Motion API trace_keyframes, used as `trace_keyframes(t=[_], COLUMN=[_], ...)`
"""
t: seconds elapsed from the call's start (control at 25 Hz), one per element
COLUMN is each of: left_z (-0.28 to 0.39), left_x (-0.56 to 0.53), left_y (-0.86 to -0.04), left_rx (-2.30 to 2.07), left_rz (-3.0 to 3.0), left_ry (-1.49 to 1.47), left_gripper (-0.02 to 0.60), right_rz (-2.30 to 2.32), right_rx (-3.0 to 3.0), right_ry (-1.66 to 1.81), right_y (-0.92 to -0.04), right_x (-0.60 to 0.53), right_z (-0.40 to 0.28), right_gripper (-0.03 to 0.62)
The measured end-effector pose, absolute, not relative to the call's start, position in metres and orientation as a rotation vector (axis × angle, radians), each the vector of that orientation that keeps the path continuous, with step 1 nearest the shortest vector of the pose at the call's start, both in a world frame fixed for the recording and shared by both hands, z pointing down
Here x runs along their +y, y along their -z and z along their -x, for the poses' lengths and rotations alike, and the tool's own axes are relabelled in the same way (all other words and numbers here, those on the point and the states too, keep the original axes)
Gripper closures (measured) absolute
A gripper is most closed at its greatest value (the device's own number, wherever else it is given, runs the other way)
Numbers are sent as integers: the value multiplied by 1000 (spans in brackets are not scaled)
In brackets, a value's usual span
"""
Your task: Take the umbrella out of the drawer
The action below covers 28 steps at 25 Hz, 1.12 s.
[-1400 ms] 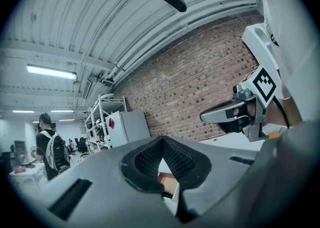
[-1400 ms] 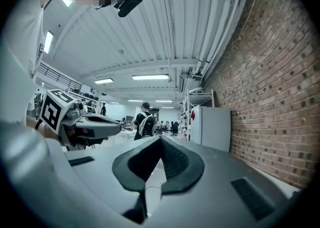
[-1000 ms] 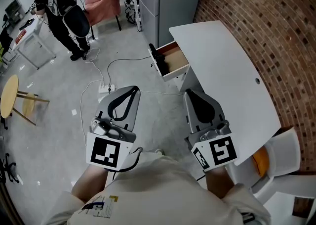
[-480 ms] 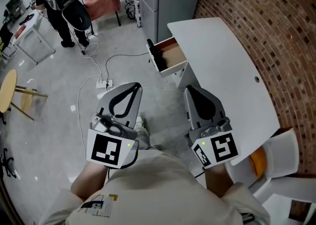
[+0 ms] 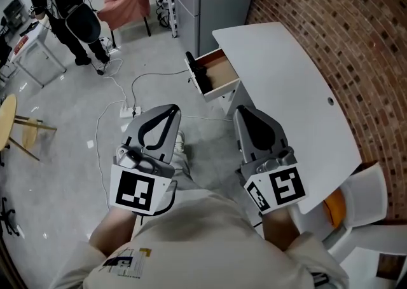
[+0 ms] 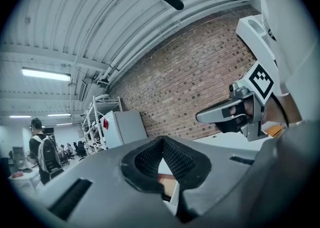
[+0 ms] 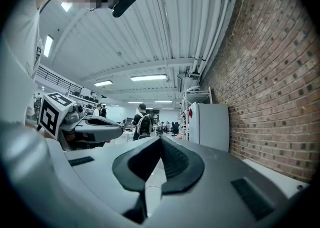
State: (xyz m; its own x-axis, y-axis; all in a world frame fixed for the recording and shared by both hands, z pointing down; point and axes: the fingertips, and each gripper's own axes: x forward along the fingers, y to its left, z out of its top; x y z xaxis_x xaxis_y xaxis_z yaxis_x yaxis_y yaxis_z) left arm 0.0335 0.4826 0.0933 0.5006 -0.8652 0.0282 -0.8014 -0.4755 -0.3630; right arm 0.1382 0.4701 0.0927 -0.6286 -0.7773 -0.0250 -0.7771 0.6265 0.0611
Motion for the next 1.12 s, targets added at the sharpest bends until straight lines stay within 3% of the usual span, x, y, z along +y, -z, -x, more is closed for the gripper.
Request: trace_keyframes(t=[0.44, 1.12], left_z=[-10, 80], left_x=[428, 230], left_y=[-107, -105], left_rx=[1350, 1389], left_rz=[2462, 2566], left_ry=[309, 307], left_gripper=[574, 574], right_rz=[-1304, -1243], right_rx=[-2813, -2740], right_ry=[111, 68], right_y=[-101, -102], right_x=[412, 222], right_z=[-96, -6], right_gripper=[586, 586])
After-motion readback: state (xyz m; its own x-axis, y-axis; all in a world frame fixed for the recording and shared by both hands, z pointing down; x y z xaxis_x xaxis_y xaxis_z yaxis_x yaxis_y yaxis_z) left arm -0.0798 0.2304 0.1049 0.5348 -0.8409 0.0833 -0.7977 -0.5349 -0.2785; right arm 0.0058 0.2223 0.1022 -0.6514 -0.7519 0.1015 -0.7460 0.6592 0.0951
